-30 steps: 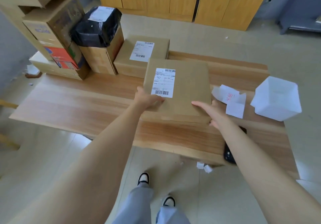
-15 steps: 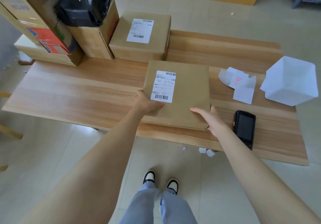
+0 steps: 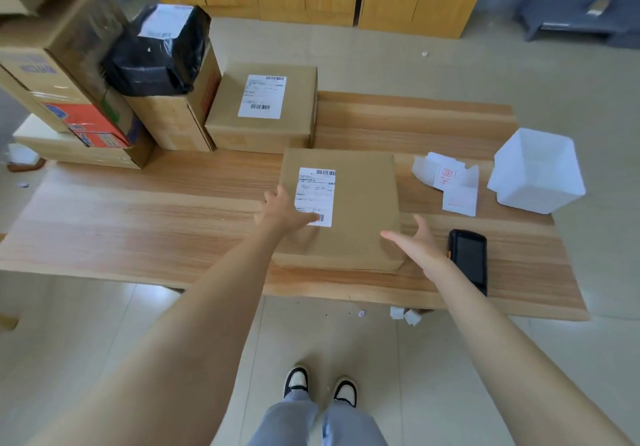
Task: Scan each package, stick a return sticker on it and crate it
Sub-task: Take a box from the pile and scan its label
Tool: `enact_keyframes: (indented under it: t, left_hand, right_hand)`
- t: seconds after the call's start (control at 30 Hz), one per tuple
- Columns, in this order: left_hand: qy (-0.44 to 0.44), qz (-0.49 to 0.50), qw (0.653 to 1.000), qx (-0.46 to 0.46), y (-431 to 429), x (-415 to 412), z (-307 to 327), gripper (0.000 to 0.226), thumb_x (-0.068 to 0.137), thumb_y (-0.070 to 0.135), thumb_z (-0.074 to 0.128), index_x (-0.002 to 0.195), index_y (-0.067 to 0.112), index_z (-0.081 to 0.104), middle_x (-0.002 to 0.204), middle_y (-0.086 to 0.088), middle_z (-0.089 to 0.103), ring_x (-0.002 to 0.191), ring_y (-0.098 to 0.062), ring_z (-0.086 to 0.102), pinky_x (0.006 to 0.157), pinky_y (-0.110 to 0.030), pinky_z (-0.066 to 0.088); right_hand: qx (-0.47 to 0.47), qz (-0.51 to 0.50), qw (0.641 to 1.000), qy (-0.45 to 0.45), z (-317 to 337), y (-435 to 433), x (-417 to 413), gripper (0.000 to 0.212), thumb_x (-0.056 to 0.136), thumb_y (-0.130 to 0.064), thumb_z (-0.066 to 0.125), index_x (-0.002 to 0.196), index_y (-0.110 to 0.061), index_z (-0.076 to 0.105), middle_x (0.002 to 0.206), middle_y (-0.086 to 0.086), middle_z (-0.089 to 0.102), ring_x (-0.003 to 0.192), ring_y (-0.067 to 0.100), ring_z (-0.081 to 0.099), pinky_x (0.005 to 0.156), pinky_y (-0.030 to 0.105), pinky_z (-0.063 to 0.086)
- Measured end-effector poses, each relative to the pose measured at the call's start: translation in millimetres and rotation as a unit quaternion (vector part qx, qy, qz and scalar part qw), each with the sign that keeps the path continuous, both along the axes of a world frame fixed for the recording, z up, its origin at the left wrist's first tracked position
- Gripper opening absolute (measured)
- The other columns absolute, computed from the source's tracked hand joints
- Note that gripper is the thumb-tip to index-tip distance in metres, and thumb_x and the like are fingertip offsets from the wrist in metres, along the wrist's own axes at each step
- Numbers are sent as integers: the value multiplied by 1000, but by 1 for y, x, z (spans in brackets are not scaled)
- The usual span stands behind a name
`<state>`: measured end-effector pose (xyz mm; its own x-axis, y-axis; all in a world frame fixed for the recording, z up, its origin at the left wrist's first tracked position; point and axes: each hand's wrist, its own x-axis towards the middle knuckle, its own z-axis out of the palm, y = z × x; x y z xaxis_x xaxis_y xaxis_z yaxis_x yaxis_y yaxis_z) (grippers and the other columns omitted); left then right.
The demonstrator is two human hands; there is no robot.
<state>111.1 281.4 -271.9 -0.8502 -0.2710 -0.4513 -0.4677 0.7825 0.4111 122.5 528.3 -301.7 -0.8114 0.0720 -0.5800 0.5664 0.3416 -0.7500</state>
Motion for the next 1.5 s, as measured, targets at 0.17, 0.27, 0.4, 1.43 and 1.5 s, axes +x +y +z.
enact_keyframes:
  t: [0.17,0.27,0.4,1.43,1.5]
  left_hand:
    - [22,-112,991,-68,22,-8,29,85,79,48,68,144,15,25,139,-12,36,129,-31,33,99,-38,33]
    - [43,-178,980,-79,46,-10,40,79,81,44,67,143,14,28,140,-13,35,128,-33,33,97,-37,33]
    - [44,-249,963,-95,80,-11,43,78,81,44,67,143,15,29,141,-12,35,132,-34,30,100,-42,34]
    - [6,-276,950,-145,105,-10,2,72,82,40,64,142,19,31,139,-10,37,128,-32,35,100,-42,32]
    - [9,-269,952,-146,100,-11,3,71,82,41,64,142,19,31,138,-10,38,126,-32,36,99,-41,32]
  right_hand:
    - [75,-6,997,20,17,35,18,92,81,-36,73,152,-24,16,156,4,22,141,26,27,111,43,28]
    - [103,-33,994,23,24,58,32,90,79,-35,73,150,-22,19,155,5,24,139,26,30,108,40,31]
    - [111,-80,990,18,29,82,50,91,77,-29,75,150,-18,21,152,5,28,135,26,35,108,40,35]
    - [200,-77,971,-102,-54,118,38,85,64,-27,84,127,-3,32,120,10,46,107,28,47,85,39,45]
    - [130,-111,981,-94,-50,117,35,73,64,-17,84,118,-4,37,111,8,48,96,23,48,78,34,45]
